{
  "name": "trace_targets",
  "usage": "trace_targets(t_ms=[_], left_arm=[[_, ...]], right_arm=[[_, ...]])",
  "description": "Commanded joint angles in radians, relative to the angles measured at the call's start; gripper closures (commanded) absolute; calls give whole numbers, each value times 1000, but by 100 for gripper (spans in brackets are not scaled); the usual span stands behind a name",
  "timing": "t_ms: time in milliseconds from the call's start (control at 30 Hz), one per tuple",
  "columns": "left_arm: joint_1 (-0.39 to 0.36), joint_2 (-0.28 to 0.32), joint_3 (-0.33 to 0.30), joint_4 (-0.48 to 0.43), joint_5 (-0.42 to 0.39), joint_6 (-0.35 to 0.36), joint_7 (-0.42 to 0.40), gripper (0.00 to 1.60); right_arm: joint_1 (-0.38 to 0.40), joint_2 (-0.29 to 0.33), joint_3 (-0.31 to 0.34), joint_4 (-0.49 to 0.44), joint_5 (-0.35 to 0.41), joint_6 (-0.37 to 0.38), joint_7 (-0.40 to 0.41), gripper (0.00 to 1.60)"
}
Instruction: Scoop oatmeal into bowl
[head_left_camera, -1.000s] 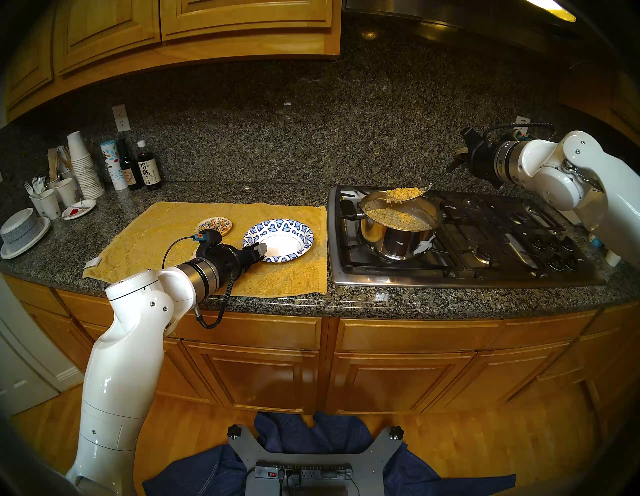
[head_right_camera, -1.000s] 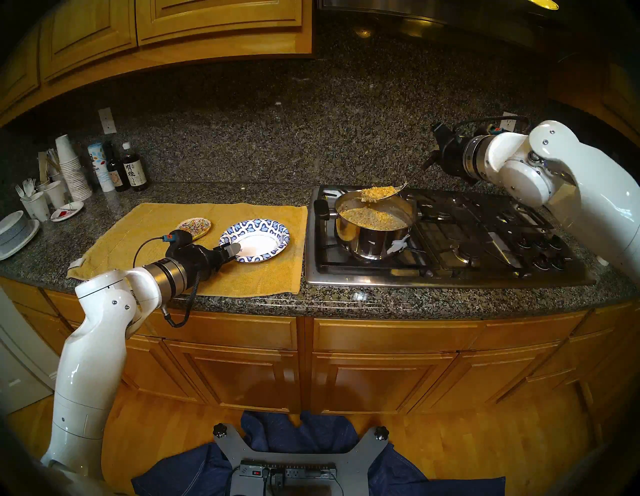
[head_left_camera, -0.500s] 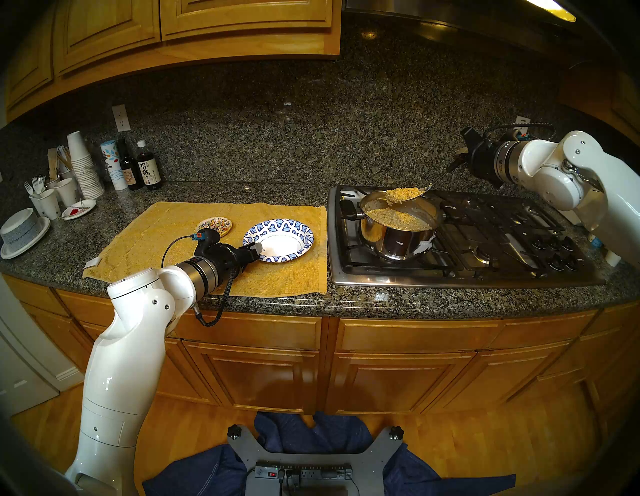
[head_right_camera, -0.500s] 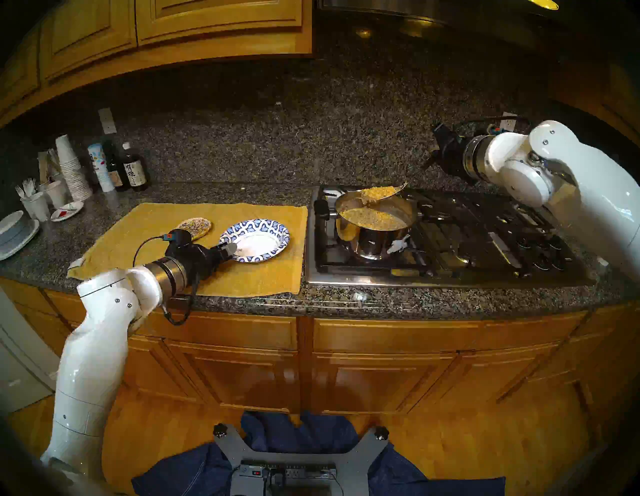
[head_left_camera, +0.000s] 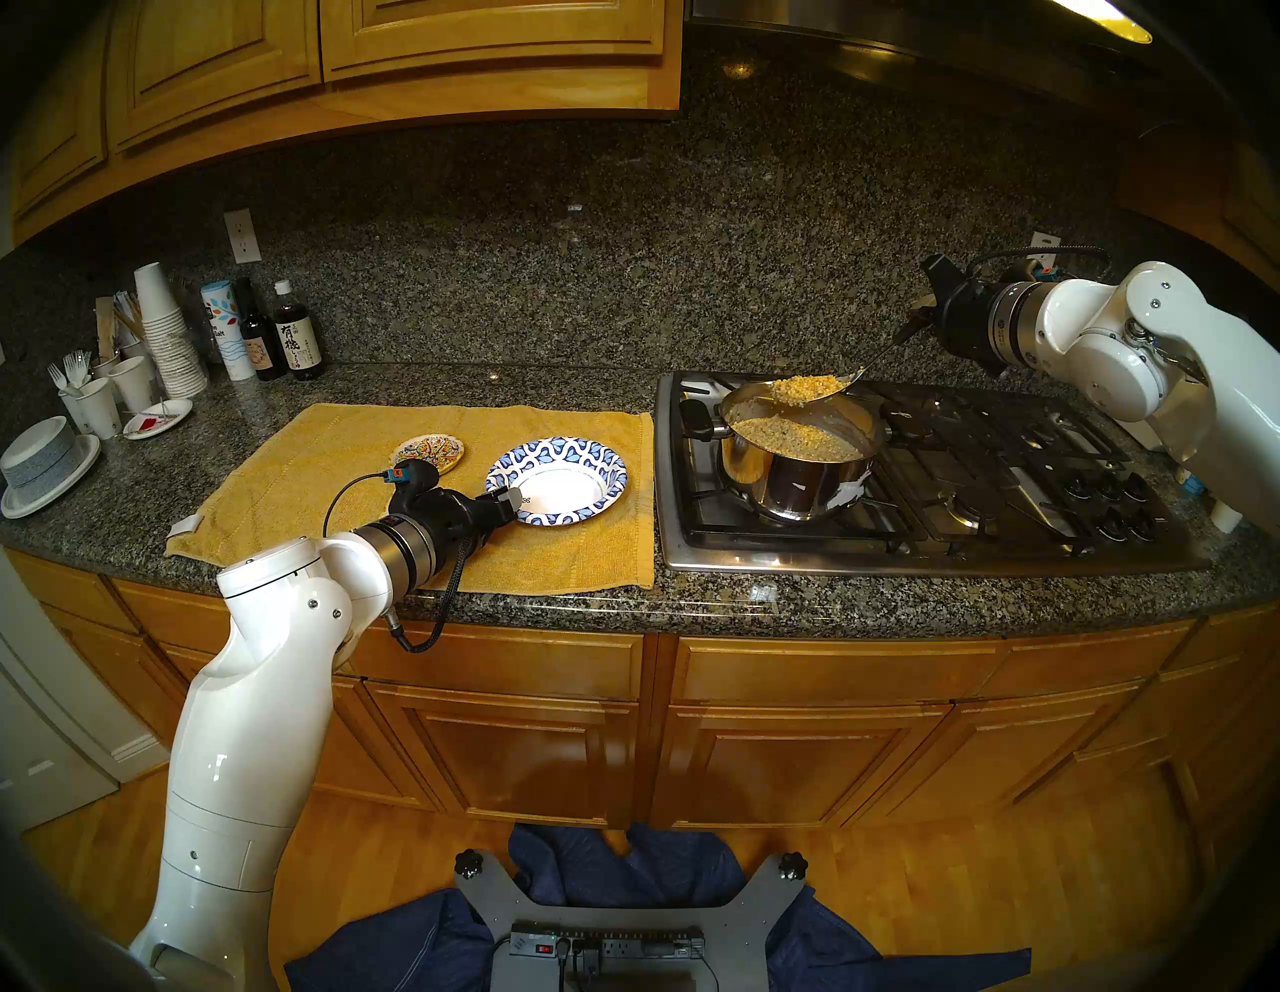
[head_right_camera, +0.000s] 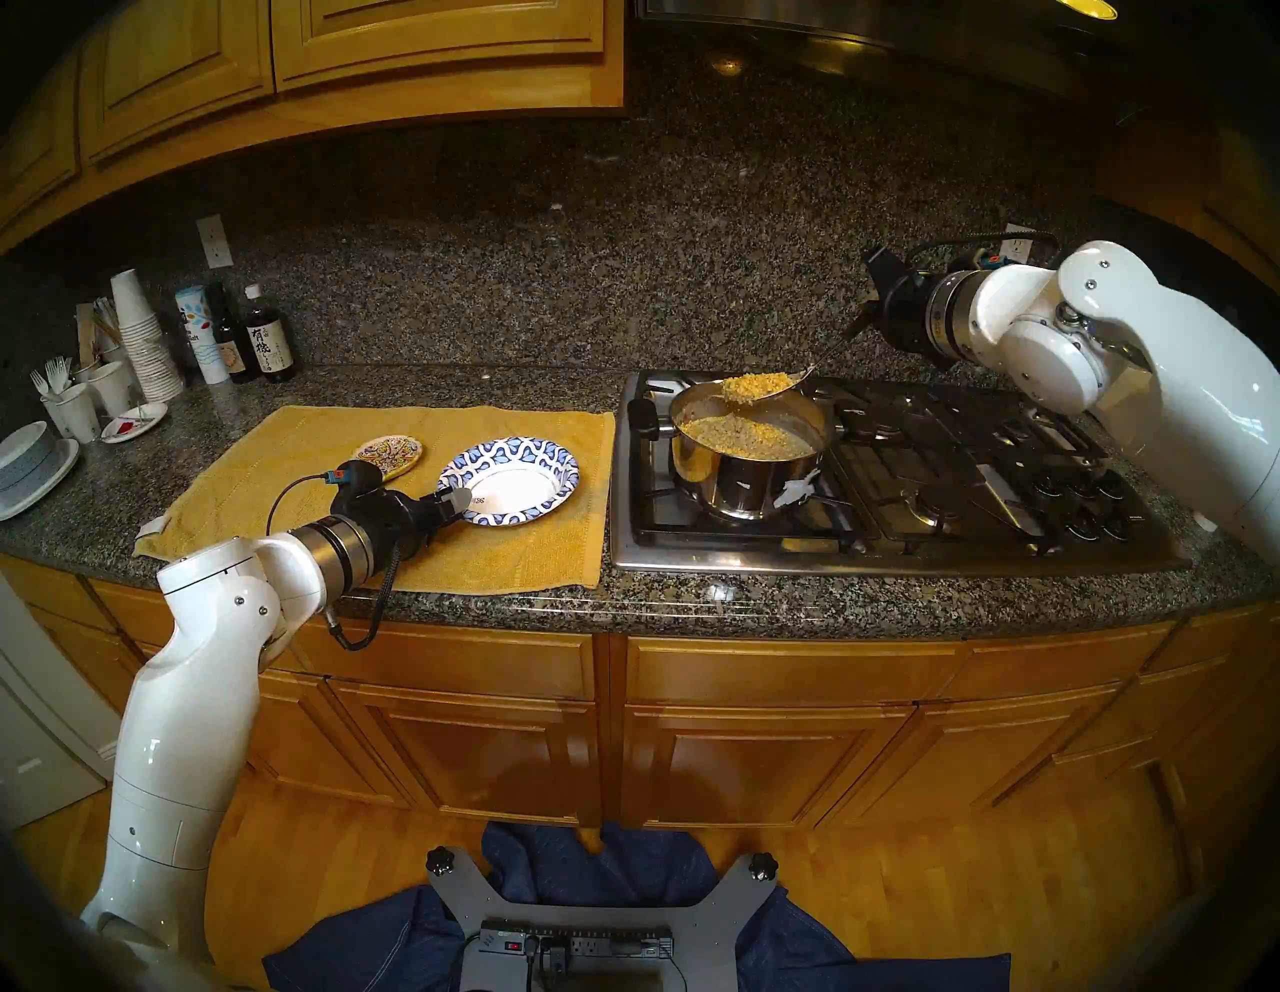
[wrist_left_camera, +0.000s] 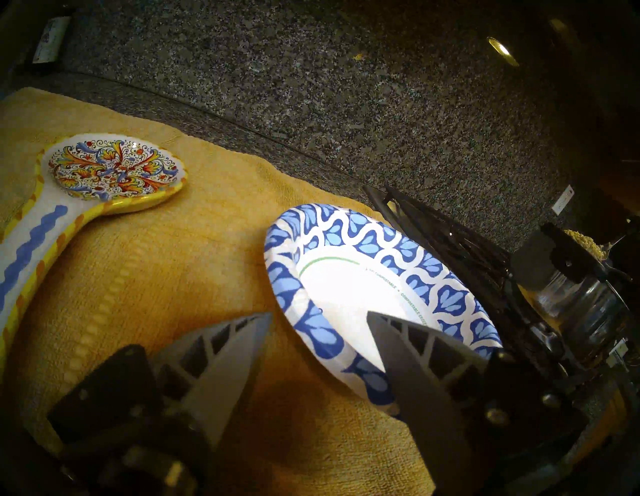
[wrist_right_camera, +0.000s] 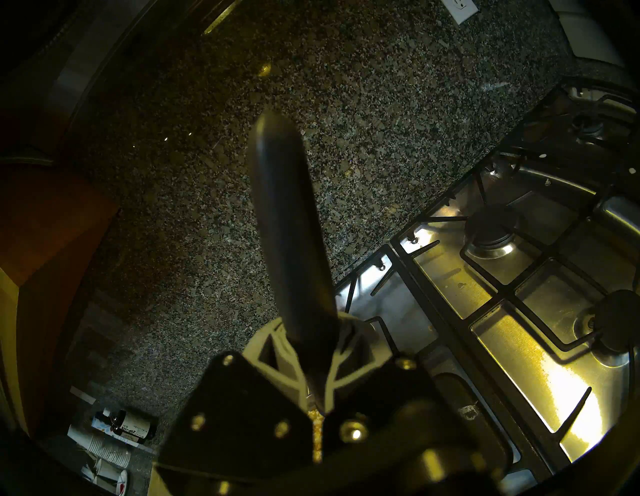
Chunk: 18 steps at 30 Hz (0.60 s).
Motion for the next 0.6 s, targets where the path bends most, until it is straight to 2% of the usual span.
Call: trace_targets(t_ms=[0, 133, 200, 367, 400, 567], left_arm=[[-42, 3, 11, -1, 3, -22, -24, 54], [-48, 3, 16, 7, 8, -26, -26, 47], [-50, 3, 18, 10, 10, -28, -27, 33], [-54, 5, 22, 14, 15, -32, -29, 28], [-54, 5, 23, 14, 16, -33, -29, 30], [-56, 6, 27, 14, 22, -38, -30, 63]], right_arm=[[41, -1, 39, -3, -9, -8, 17, 160], [41, -1, 39, -3, -9, -8, 17, 160], [41, -1, 39, -3, -9, -8, 17, 160], [41, -1, 39, -3, -8, -8, 17, 160], [41, -1, 39, -3, -8, -8, 17, 160], [41, -1, 39, -3, -8, -8, 17, 160]])
